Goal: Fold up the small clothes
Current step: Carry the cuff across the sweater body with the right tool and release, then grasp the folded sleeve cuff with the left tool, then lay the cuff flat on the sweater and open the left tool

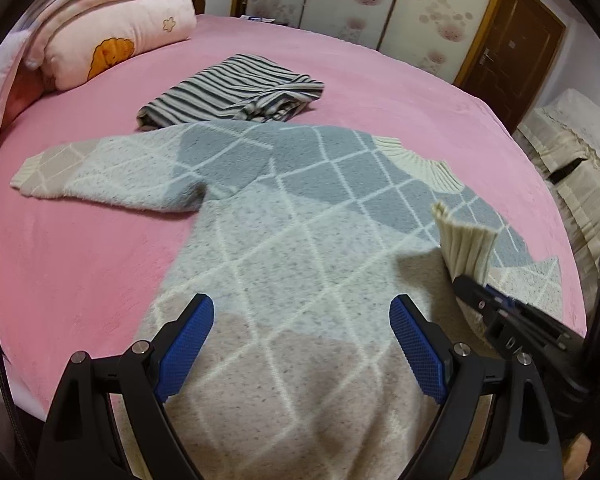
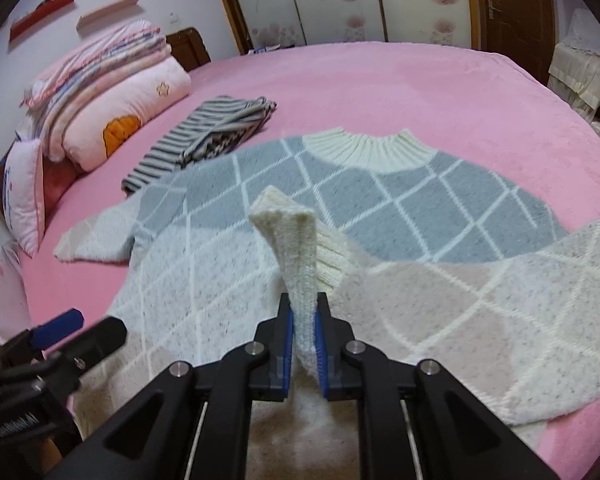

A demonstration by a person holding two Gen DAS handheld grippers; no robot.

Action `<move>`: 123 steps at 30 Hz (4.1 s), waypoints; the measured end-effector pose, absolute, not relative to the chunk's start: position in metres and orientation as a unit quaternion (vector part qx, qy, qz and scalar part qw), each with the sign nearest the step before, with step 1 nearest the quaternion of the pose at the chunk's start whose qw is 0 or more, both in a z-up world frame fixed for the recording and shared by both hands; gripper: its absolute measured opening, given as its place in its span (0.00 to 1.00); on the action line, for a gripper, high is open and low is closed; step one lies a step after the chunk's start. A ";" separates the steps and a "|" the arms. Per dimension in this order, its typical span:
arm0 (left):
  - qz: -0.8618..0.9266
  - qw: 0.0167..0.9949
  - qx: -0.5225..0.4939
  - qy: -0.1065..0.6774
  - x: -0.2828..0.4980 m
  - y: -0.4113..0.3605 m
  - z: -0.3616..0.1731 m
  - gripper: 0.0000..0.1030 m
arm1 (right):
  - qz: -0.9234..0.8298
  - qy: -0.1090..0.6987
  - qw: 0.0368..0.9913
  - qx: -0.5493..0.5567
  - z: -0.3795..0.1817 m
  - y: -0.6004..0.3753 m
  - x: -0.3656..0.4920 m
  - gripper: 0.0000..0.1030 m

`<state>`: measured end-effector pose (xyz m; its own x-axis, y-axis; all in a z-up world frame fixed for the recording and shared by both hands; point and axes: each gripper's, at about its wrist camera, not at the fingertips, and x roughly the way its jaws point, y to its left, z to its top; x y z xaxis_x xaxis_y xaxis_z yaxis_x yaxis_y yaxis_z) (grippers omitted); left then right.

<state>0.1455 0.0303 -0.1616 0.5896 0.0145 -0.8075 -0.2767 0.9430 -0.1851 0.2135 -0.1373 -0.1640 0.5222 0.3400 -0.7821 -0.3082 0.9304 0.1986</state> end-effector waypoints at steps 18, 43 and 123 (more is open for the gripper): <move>0.063 0.885 -0.144 0.438 0.136 0.020 -0.143 0.86 | 0.204 0.437 0.876 0.020 -0.138 -0.143 0.168 0.28; 0.006 0.884 -0.115 0.453 0.144 -0.033 -0.131 0.87 | 0.100 0.364 0.923 0.070 -0.093 -0.259 0.123 0.39; 0.029 0.880 -0.199 0.431 0.326 0.046 -0.220 0.08 | -0.050 0.407 0.909 0.080 -0.196 -0.333 0.192 0.09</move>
